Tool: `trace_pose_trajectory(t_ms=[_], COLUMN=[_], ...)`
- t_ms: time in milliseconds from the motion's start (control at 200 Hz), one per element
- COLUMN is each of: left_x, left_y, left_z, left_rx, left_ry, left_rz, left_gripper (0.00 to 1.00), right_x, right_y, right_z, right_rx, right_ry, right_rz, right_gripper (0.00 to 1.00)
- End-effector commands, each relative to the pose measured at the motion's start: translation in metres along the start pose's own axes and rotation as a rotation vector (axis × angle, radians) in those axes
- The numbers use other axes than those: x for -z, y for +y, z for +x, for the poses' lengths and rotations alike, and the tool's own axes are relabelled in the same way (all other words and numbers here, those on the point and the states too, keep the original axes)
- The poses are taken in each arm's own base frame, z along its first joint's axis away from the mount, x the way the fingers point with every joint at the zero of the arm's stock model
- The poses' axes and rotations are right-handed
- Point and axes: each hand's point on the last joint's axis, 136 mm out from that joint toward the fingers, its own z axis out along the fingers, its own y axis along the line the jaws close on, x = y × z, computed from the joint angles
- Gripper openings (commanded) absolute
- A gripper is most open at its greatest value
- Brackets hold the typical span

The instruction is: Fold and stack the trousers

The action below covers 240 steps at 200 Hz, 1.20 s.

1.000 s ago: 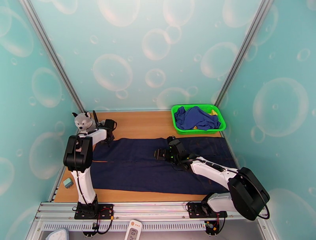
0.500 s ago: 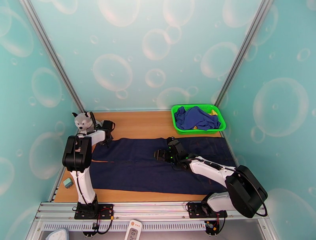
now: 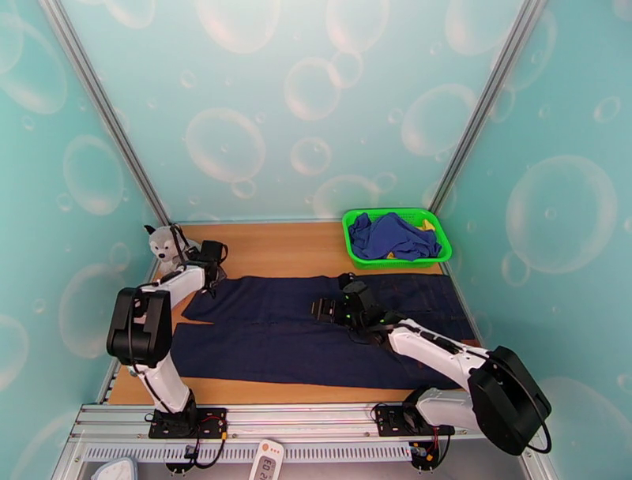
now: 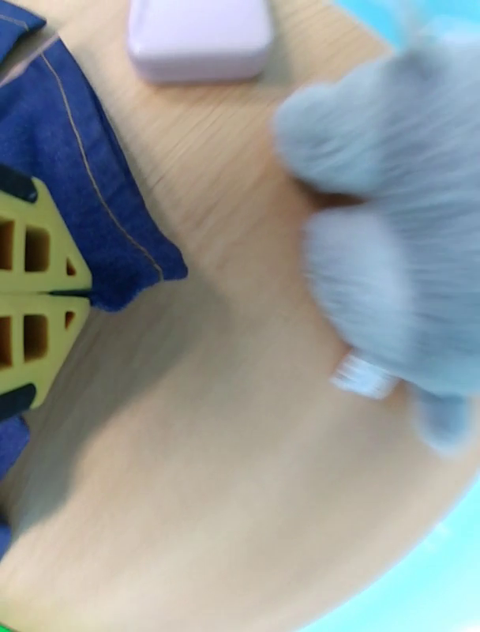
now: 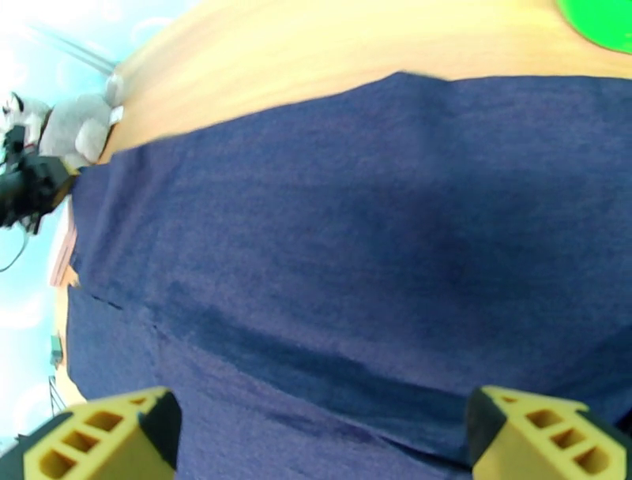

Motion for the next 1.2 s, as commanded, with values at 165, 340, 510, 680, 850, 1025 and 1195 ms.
trace_pose_trajectory(t_ms=[165, 340, 510, 680, 850, 1025, 1195], left_x=[0.064, 0.076, 0.081, 0.078, 0.075, 0.079, 0.078], left_y=[0.017, 0.036, 0.051, 0.049, 0.037, 0.026, 0.018], left_z=[-0.072, -0.101, -0.112, -0.102, -0.089, -0.078, -0.071], left_rx=[0.010, 0.035, 0.047, 0.040, 0.035, 0.015, -0.001], left_ry=[-0.168, -0.208, -0.220, -0.199, -0.174, -0.174, -0.163], left_rz=[0.005, -0.025, -0.034, 0.005, 0.067, 0.109, 0.140], left_gripper=[0.00, 0.00, 0.00, 0.00, 0.00, 0.00, 0.00], right_x=[0.009, -0.019, -0.042, -0.039, 0.002, 0.048, 0.047], right_y=[-0.060, -0.061, -0.047, -0.040, -0.078, -0.149, -0.184], right_z=[-0.025, -0.006, 0.023, 0.045, -0.012, -0.049, -0.032], right_rx=[-0.113, -0.093, -0.091, -0.151, -0.296, -0.383, -0.440], right_ry=[-0.002, 0.079, 0.144, 0.165, -0.011, -0.121, -0.083], right_rz=[0.118, 0.128, 0.119, 0.178, 0.153, 0.265, 0.310], right_gripper=[0.99, 0.99, 0.99, 0.99, 0.99, 0.99, 0.99])
